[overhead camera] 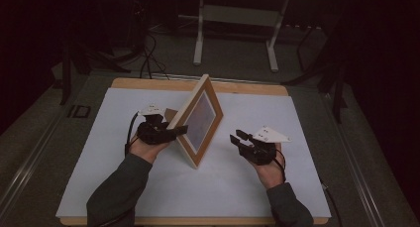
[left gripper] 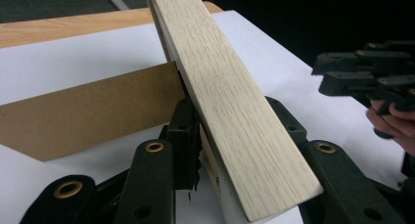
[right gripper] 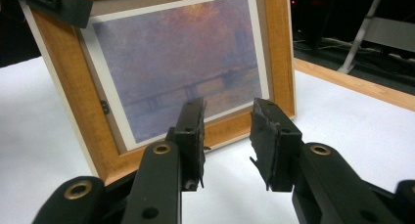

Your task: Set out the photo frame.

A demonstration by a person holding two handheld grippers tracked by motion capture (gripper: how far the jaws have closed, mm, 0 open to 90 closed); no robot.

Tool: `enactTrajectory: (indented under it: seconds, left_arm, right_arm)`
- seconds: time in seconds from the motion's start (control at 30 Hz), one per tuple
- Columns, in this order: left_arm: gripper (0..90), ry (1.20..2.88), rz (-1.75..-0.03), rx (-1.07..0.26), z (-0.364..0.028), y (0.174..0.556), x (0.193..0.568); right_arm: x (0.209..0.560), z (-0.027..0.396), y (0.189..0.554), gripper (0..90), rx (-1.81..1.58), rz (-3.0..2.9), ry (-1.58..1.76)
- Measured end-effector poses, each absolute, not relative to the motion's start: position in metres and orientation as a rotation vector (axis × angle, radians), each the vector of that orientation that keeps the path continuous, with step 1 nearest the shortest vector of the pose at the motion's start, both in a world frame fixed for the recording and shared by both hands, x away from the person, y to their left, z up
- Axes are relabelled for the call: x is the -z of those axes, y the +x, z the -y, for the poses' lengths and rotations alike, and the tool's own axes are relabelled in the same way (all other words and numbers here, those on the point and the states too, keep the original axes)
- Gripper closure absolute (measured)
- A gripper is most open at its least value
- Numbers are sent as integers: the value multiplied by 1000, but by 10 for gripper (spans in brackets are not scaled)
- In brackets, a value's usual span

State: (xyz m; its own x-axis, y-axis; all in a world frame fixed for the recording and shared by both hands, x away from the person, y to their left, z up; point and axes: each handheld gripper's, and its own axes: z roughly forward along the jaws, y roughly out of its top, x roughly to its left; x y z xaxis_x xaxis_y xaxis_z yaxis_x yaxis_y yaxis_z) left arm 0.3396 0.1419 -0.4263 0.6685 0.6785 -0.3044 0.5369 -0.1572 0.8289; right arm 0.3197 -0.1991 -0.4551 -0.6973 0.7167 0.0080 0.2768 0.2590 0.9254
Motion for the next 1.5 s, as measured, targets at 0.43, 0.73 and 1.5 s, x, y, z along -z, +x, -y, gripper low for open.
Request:
enactTrajectory:
  seconds: [0.43,0.73,1.5]
  left_arm:
    - [644,1891,-825,-70,-159,356,426]
    - [671,1931,-721,-3,-158,364,425]
    - [761,1933,-630,42,-147,370,427]
  right_arm:
    - [456,199,321,652,-1425,-2125,903]
    - [456,201,324,651,-1420,-2120,910]
    - [451,219,337,638,-1357,-2083,958]
